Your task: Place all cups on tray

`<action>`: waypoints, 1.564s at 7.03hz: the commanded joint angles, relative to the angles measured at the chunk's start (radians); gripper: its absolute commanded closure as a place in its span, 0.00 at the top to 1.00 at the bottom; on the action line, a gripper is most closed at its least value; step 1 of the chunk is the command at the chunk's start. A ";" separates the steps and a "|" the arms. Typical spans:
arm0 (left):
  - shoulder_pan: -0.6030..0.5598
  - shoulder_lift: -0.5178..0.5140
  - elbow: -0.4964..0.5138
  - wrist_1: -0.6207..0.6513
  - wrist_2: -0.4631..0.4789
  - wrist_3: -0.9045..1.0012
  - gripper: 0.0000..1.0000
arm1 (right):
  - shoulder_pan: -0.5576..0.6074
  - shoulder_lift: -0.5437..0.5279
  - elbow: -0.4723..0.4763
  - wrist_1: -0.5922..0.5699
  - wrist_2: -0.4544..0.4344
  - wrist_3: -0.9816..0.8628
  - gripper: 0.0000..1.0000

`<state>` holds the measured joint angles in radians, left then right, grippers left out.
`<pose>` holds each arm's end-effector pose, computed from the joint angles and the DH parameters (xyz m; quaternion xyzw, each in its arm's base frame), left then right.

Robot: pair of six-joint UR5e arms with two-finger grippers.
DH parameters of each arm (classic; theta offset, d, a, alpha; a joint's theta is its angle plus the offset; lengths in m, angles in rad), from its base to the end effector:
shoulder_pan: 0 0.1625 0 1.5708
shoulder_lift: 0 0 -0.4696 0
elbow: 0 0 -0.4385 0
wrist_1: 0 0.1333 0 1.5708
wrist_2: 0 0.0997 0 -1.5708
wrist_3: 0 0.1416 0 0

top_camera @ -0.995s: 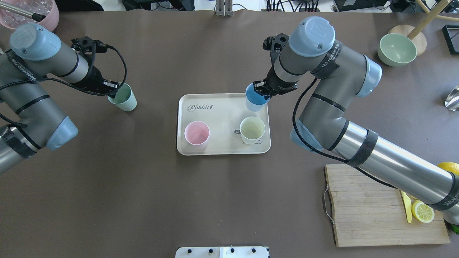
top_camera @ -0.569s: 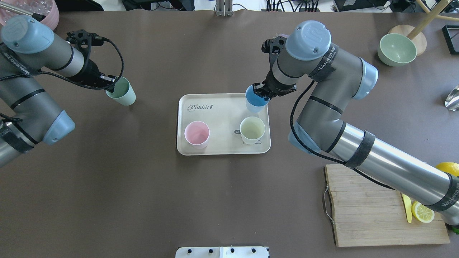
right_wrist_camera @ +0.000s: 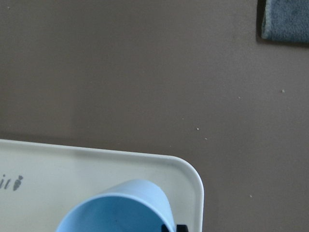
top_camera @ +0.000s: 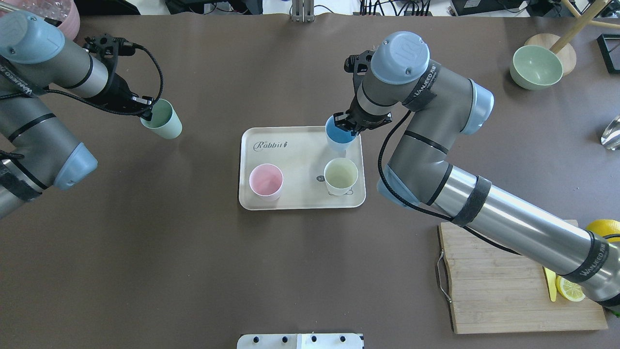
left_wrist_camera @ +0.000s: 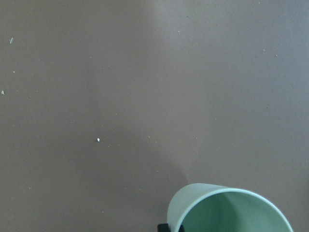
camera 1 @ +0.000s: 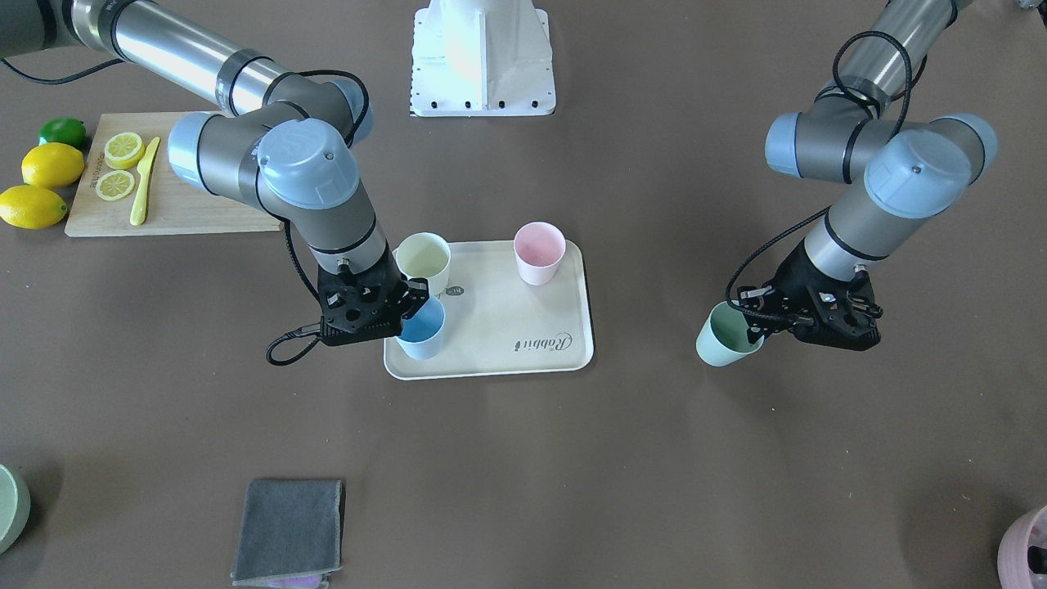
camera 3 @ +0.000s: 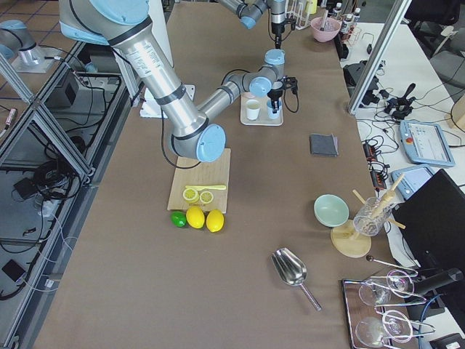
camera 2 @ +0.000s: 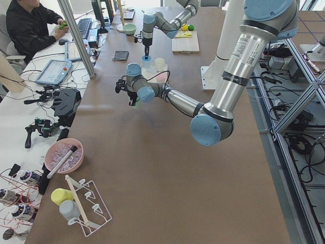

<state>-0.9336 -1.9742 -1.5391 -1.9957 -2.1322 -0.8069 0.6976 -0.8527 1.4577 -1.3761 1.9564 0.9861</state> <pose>0.3986 -0.6359 0.4477 0.1109 0.4379 0.0320 0.8916 -0.5871 -0.5966 0.2867 0.0871 -0.4118 -0.0235 0.9068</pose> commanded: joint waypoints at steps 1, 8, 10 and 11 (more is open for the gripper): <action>-0.001 -0.002 0.000 0.000 0.000 0.000 0.00 | -0.015 0.006 -0.017 0.002 -0.017 0.000 0.00; 0.045 -0.207 -0.019 0.192 0.014 -0.197 0.00 | 0.037 0.006 -0.017 0.042 0.031 0.043 1.00; 0.139 -0.264 -0.019 0.195 0.089 -0.337 0.00 | 0.121 -0.014 -0.017 0.039 0.131 0.008 1.00; 0.182 -0.268 -0.018 0.195 0.127 -0.356 0.00 | 0.172 -0.035 -0.017 0.038 0.184 -0.045 1.00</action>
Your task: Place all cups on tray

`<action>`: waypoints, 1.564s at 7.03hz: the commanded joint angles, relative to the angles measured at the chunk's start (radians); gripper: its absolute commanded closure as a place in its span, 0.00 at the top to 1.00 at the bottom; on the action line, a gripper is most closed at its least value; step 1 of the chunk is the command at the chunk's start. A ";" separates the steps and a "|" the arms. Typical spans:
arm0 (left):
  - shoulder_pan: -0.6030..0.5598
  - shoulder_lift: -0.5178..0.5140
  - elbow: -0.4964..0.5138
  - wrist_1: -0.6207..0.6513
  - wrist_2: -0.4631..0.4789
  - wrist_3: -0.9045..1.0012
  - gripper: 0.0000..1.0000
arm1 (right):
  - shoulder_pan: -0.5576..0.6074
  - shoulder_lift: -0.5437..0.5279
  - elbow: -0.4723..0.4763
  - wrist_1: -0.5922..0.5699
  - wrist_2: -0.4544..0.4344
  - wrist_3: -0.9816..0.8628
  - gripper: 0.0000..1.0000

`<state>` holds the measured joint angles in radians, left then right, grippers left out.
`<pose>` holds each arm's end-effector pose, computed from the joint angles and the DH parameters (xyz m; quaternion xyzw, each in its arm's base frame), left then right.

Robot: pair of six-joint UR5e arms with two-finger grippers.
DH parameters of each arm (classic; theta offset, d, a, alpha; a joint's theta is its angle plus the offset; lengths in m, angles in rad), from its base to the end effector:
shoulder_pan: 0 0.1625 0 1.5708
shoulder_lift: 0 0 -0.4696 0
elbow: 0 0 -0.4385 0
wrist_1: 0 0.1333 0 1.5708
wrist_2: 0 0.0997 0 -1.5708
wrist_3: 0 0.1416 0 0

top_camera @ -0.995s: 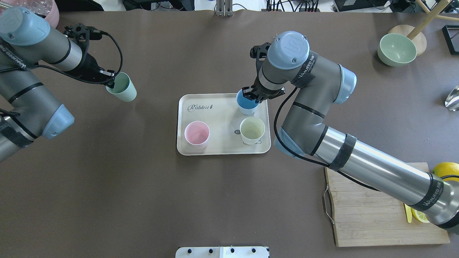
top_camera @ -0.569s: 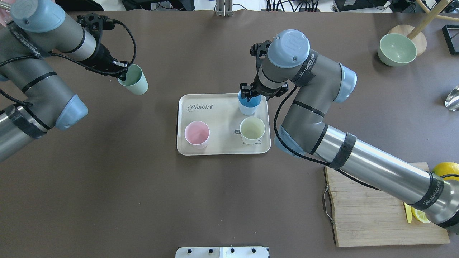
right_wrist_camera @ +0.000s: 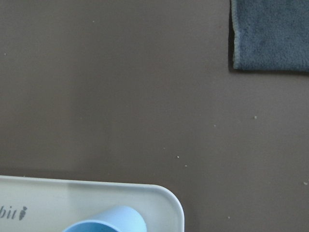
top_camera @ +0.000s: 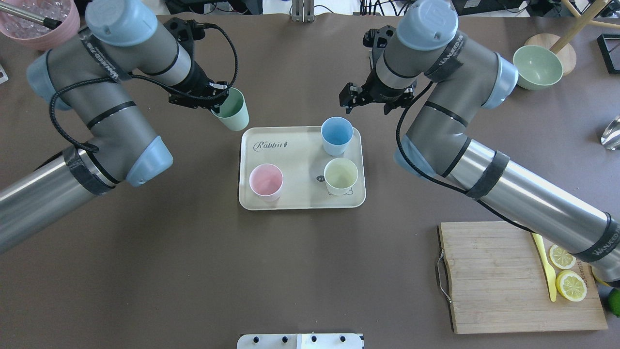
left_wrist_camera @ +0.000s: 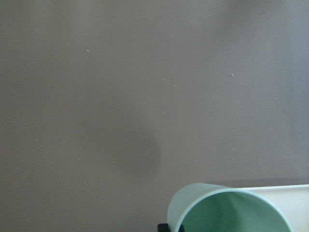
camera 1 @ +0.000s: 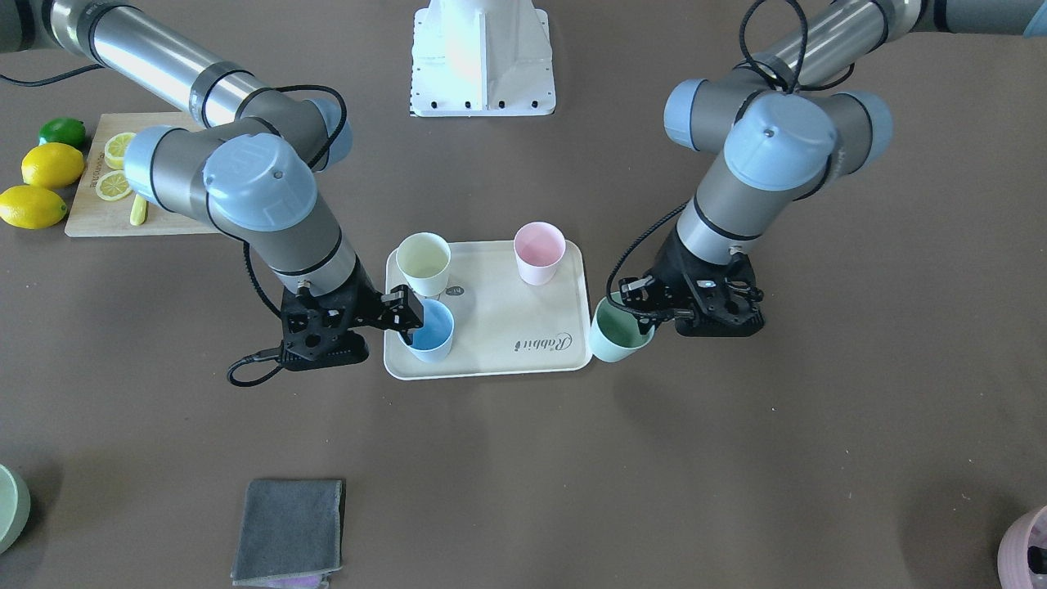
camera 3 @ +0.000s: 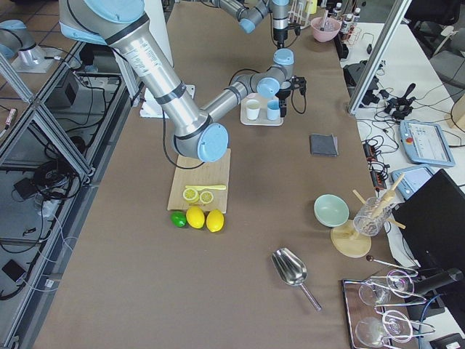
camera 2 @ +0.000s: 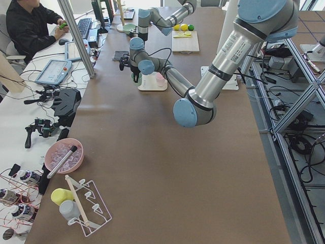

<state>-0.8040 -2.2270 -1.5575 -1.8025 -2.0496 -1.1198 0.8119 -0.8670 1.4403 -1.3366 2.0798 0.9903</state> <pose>0.5045 -0.6218 0.2758 0.0677 0.4592 -0.0557 0.8840 -0.5249 -0.6469 0.2961 0.0662 -0.4402 0.0045 0.8954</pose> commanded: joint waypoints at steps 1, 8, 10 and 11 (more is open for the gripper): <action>0.095 -0.023 0.002 0.002 0.089 -0.072 0.00 | 0.097 -0.049 0.005 -0.001 0.098 -0.094 1.00; 0.158 -0.014 0.031 -0.008 0.174 -0.077 0.00 | 0.132 -0.101 0.022 0.000 0.112 -0.156 1.00; 0.158 -0.014 0.034 -0.012 0.175 -0.087 0.61 | 0.132 -0.101 0.022 0.000 0.112 -0.156 1.00; 0.158 -0.017 0.040 -0.021 0.174 -0.109 0.91 | 0.130 -0.096 0.040 -0.003 0.112 -0.144 1.00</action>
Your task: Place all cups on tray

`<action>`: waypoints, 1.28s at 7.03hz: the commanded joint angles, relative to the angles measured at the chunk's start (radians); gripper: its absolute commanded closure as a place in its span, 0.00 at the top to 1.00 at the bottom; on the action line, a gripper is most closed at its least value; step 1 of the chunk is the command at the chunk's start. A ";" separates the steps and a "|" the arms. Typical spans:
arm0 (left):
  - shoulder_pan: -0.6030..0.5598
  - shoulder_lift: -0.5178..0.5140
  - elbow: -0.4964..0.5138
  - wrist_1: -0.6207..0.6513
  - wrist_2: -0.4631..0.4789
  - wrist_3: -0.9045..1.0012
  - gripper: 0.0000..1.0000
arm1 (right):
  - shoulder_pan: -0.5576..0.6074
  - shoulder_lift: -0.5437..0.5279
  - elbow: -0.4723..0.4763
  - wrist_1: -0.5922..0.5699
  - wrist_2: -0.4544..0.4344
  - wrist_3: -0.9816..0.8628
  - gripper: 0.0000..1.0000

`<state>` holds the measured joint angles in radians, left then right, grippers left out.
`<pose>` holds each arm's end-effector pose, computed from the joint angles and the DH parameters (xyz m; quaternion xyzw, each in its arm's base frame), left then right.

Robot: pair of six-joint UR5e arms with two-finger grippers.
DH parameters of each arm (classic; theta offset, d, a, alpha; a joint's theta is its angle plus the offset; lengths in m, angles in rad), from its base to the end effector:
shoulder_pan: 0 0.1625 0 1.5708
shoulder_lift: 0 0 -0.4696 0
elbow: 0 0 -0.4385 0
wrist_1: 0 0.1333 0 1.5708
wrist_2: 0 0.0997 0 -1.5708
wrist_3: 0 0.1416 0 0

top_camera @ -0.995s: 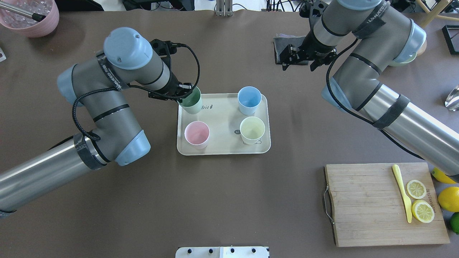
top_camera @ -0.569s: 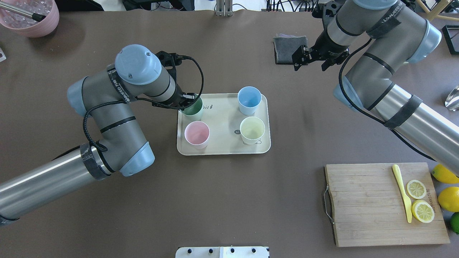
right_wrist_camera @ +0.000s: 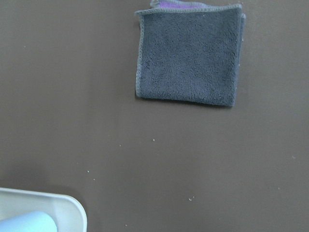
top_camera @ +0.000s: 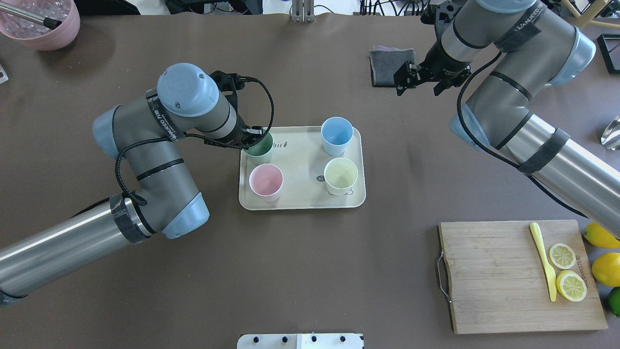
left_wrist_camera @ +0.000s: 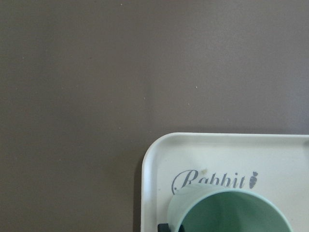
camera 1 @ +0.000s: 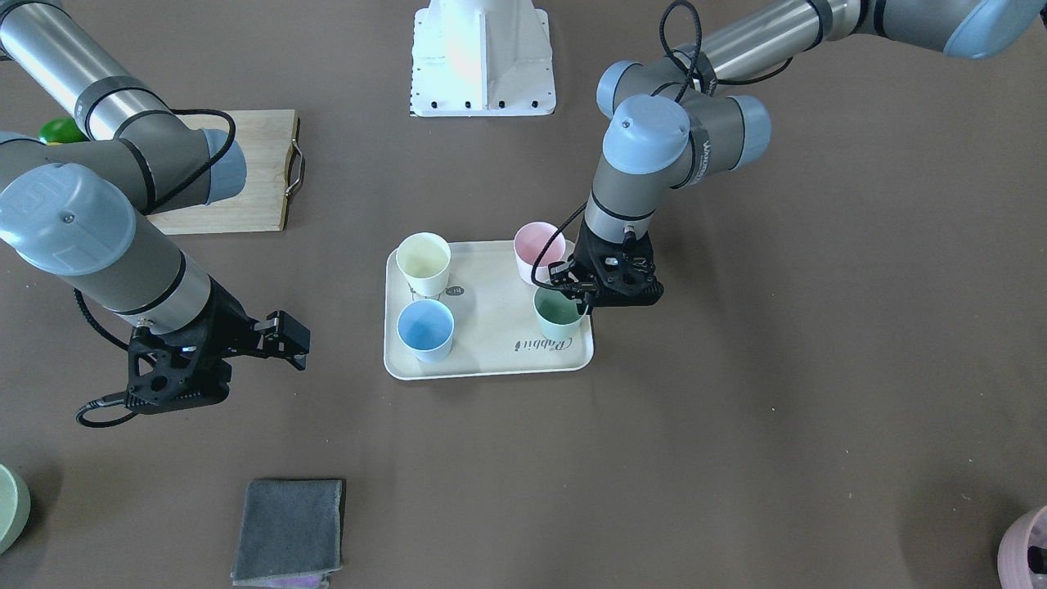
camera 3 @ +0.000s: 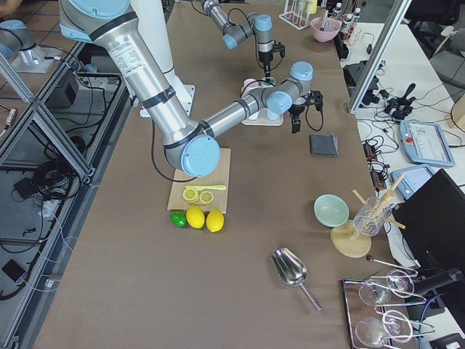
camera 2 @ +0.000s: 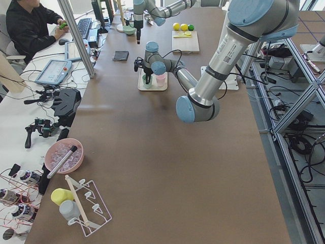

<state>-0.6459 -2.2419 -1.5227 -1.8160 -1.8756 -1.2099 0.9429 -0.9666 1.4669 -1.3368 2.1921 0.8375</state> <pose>0.5967 -0.5635 0.2856 0.0799 0.4306 -0.0641 0.8967 -0.4304 -0.6795 0.3573 0.0632 -0.4407 -0.0162 0.8953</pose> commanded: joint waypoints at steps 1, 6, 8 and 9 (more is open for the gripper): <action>-0.006 -0.007 0.001 -0.009 0.001 -0.020 0.97 | -0.006 0.006 0.022 -0.010 0.000 0.014 1.00; -0.427 0.184 -0.128 -0.008 -0.268 0.391 0.97 | 0.052 -0.136 0.091 -0.012 0.029 -0.004 1.00; -0.562 0.278 -0.126 -0.012 -0.287 0.532 0.97 | 0.130 -0.223 0.092 -0.012 0.072 -0.119 1.00; -0.595 0.316 -0.125 -0.023 -0.278 0.535 0.98 | 0.179 -0.251 0.075 -0.015 0.069 -0.188 1.00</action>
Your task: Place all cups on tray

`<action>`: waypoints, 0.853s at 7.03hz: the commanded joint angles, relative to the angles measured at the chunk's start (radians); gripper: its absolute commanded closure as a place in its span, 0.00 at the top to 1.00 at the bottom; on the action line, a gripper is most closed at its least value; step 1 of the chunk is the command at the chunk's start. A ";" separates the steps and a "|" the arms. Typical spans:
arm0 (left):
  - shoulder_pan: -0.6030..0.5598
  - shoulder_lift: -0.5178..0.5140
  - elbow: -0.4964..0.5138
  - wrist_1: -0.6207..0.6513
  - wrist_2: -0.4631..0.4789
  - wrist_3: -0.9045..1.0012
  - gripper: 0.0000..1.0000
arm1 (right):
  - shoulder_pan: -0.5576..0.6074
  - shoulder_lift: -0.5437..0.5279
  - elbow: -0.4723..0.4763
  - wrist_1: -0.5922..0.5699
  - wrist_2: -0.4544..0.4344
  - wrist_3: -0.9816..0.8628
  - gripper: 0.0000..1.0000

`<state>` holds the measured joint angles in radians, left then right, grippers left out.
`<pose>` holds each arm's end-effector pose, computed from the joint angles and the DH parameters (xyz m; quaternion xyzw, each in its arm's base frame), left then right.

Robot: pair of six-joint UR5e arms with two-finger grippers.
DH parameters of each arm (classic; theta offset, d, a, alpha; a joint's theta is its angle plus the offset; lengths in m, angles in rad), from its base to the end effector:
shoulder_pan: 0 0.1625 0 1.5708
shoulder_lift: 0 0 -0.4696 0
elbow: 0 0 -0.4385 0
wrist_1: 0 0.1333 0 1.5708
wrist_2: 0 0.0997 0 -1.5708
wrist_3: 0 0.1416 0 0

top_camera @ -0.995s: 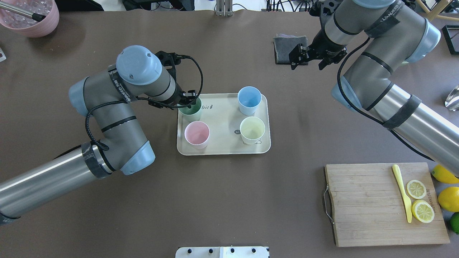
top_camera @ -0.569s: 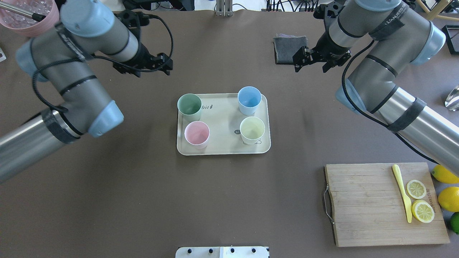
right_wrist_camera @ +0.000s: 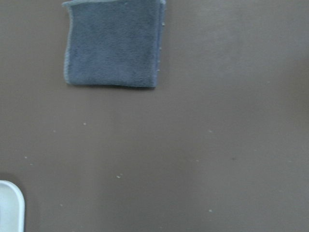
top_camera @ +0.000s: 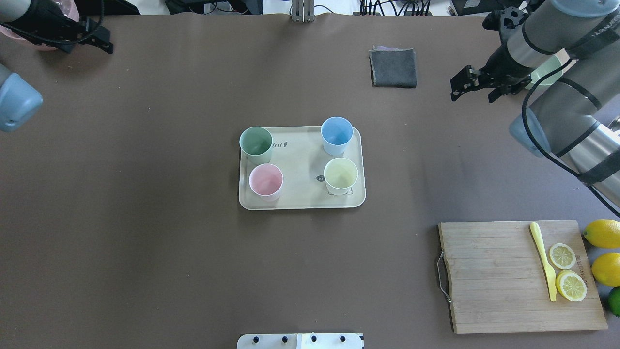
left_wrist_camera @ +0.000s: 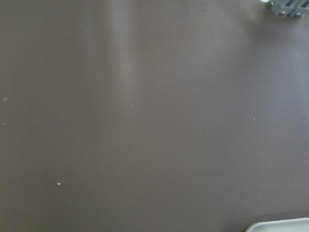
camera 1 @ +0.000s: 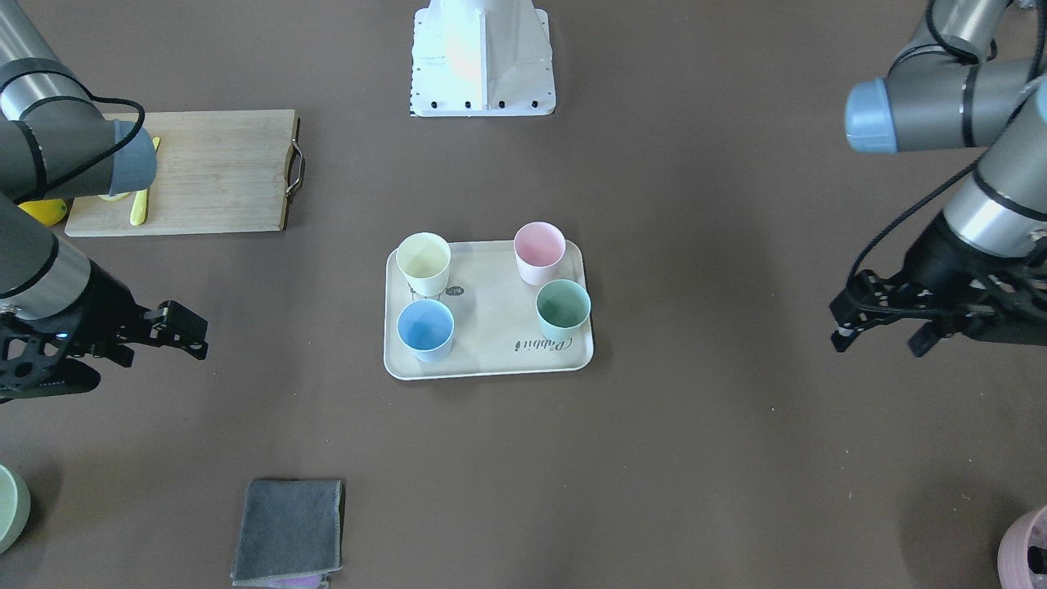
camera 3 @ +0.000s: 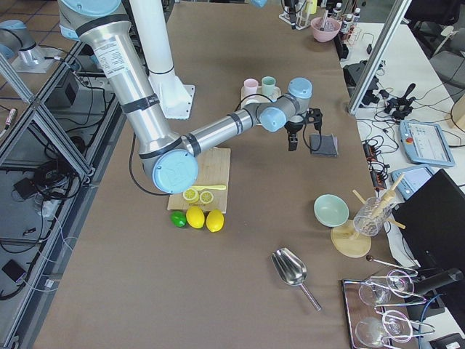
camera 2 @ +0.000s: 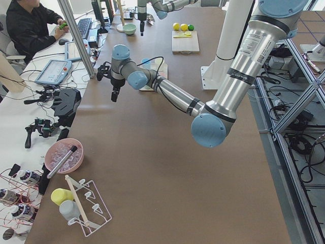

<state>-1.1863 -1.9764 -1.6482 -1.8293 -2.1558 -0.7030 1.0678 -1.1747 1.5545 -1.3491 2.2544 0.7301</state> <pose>0.2216 -0.6945 0.4101 0.1579 0.4095 -0.0384 0.8977 -0.3148 -0.6631 0.4673 0.0426 -0.4226 0.0033 0.9053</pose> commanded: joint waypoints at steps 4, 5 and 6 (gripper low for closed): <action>-0.168 0.231 0.016 -0.055 -0.018 0.110 0.98 | 0.266 -0.212 -0.040 -0.113 -0.003 -0.496 1.00; -0.243 0.260 0.031 -0.045 -0.088 0.240 0.98 | 0.321 -0.259 -0.042 -0.114 -0.004 -0.573 1.00; -0.293 0.290 0.034 -0.045 -0.134 0.260 0.98 | 0.390 -0.298 -0.040 -0.114 0.005 -0.683 1.00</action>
<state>-1.4102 -1.7239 -1.6205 -1.8784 -2.2302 -0.5071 1.3772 -1.4195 1.5140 -1.4614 2.2524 0.1736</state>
